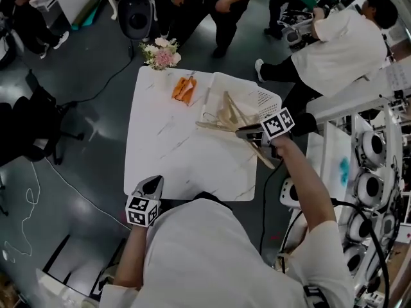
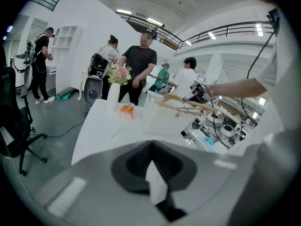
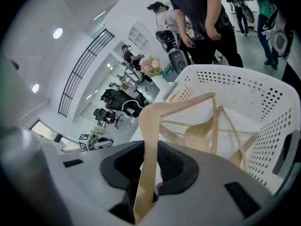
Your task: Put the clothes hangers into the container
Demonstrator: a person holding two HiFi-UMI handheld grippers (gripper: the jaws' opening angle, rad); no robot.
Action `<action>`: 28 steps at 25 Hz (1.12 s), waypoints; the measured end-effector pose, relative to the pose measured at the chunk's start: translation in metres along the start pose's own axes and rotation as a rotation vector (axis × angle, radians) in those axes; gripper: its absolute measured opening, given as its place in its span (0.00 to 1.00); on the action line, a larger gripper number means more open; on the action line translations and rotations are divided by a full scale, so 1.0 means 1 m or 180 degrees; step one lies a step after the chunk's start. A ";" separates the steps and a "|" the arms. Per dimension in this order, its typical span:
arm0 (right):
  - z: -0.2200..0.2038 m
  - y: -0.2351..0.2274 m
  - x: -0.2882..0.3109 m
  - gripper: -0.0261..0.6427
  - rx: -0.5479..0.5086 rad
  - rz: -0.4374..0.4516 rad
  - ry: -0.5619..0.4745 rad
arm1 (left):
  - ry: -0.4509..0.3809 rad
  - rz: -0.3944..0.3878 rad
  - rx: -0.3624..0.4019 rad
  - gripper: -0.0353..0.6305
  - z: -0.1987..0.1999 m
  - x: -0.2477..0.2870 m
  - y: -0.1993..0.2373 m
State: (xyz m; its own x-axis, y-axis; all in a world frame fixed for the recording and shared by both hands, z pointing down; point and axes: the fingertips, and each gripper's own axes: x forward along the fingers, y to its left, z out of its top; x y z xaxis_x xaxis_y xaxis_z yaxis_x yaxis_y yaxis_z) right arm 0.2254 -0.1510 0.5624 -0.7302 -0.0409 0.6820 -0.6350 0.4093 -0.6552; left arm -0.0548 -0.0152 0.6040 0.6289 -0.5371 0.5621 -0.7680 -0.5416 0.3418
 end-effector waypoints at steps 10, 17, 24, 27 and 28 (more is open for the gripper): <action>-0.003 -0.035 0.021 0.16 -0.0124 0.0013 0.0535 | 0.0042 0.0116 -0.0101 0.06 -0.007 0.004 -0.007; -0.007 -0.044 0.025 0.20 -0.0571 -0.0287 0.0735 | 0.0045 0.0146 -0.0136 0.06 -0.008 0.010 -0.014; -0.001 -0.029 0.011 0.28 -0.0813 -0.0338 0.0618 | 0.0041 0.0116 -0.0121 0.06 -0.012 0.016 -0.030; 0.005 -0.029 0.001 0.28 -0.0809 -0.0429 0.0431 | 0.0038 0.0111 -0.0105 0.06 -0.014 0.021 -0.038; 0.007 -0.029 -0.002 0.28 -0.0772 -0.0451 0.0351 | 0.0033 0.0107 -0.0097 0.06 -0.014 0.023 -0.041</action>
State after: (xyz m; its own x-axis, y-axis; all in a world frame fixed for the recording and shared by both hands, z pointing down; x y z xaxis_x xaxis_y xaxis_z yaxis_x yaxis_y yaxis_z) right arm 0.2436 -0.1693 0.5777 -0.5984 -0.0193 0.8009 -0.6400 0.6129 -0.4634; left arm -0.0110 0.0034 0.6134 0.6015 -0.5479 0.5814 -0.7922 -0.5033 0.3452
